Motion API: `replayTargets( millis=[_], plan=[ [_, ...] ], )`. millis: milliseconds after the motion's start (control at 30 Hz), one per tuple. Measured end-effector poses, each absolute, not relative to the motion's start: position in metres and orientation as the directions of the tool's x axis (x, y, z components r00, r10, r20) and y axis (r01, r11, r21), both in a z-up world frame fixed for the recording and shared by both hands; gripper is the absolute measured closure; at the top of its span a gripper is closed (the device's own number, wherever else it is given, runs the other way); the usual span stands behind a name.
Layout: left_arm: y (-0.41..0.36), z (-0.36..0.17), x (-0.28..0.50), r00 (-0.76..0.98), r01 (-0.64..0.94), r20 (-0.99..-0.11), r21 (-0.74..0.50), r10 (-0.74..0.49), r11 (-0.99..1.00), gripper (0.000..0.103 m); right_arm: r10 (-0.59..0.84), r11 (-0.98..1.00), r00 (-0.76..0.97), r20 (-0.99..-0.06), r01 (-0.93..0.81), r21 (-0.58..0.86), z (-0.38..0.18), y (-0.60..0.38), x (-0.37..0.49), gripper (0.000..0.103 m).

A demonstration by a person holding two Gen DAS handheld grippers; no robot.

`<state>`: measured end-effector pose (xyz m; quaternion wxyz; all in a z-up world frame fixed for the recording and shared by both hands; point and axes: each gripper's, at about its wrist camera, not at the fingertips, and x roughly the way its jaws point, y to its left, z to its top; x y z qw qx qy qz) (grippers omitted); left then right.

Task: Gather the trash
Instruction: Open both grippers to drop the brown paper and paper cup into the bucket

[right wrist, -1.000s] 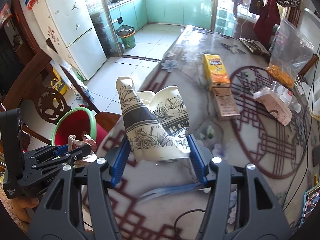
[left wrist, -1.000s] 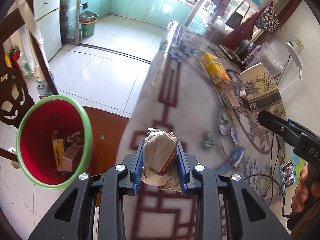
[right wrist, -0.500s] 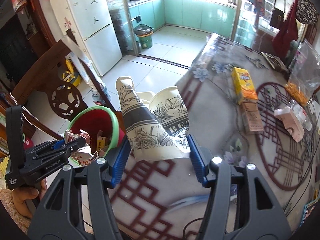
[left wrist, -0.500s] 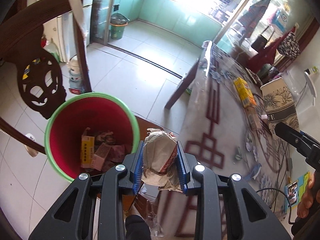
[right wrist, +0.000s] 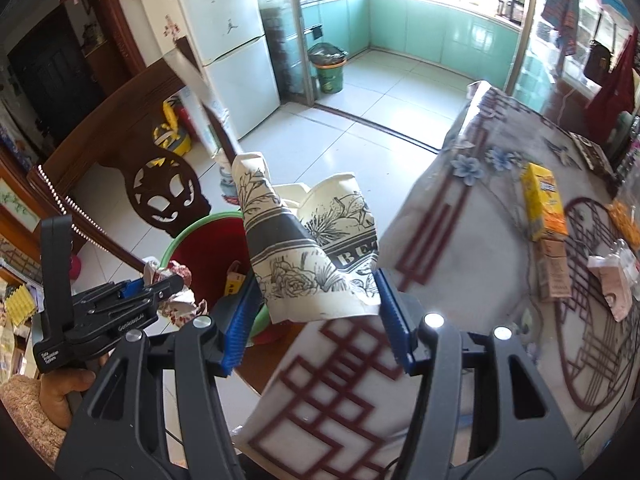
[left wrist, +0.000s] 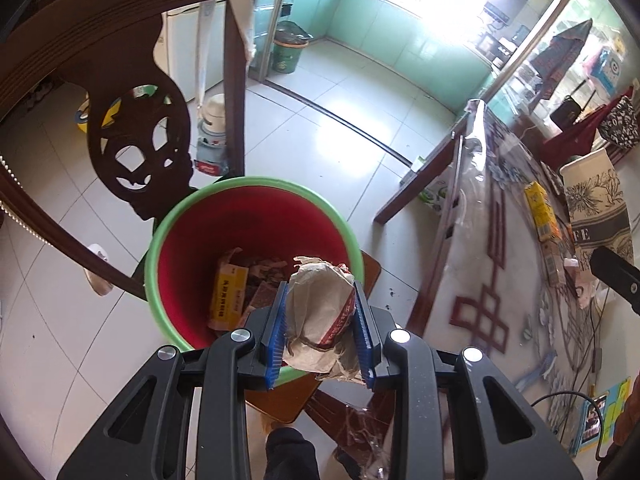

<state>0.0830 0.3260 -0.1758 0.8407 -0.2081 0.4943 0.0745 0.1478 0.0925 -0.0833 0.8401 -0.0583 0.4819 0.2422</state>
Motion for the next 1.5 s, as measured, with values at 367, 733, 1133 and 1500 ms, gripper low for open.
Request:
replayTargets(
  millis=[367,733,1133,1500],
  plan=[
    [0.347,-0.191,0.087,0.464,-0.380,-0.885,-0.248,-0.049,0.891,0.074,0.396,0.829,0.340,-0.853,-0.531,0.173,-0.101,0.141,0.156,0.047],
    [0.350,-0.194,0.089,0.446,-0.387,-0.894,-0.234,-0.041,0.892,0.068,0.417,0.784,0.294,-0.860,-0.596,0.176,-0.109,0.180,0.158,0.047],
    [0.366,-0.189,0.077,0.460,-0.447,-0.888,-0.236,-0.004,0.863,0.042,0.435,0.739,0.253,-0.864,-0.648,0.183,-0.114,0.206,0.155,0.047],
    [0.371,-0.180,0.060,0.479,-0.462,-0.877,-0.233,0.019,0.856,0.041,0.453,0.715,0.280,-0.847,-0.681,0.158,-0.100,0.216,0.144,0.034]
  ],
)
